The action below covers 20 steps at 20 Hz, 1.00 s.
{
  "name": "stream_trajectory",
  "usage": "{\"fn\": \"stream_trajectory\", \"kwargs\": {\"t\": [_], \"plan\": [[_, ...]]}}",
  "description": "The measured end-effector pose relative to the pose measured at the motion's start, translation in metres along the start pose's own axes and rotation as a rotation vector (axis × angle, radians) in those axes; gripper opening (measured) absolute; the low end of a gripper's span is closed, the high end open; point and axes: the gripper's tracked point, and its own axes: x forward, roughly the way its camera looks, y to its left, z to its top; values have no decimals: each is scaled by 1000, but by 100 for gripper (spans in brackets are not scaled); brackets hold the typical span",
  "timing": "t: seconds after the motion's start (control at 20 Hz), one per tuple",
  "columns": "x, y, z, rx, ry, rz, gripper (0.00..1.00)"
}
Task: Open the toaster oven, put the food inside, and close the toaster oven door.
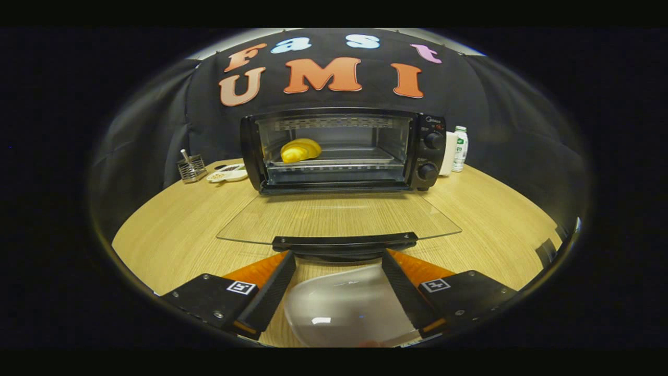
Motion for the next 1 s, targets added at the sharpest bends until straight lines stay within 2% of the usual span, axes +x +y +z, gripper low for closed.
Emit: {"fn": "stream_trajectory", "kwargs": {"t": [0.2, 0.45, 1.0], "plan": [[-8, 1, 18, -14, -18, 0, 99], [-19, -1, 68, -11, -130, -8, 98], [6, -1, 152, -4, -248, -12, 100]]}}
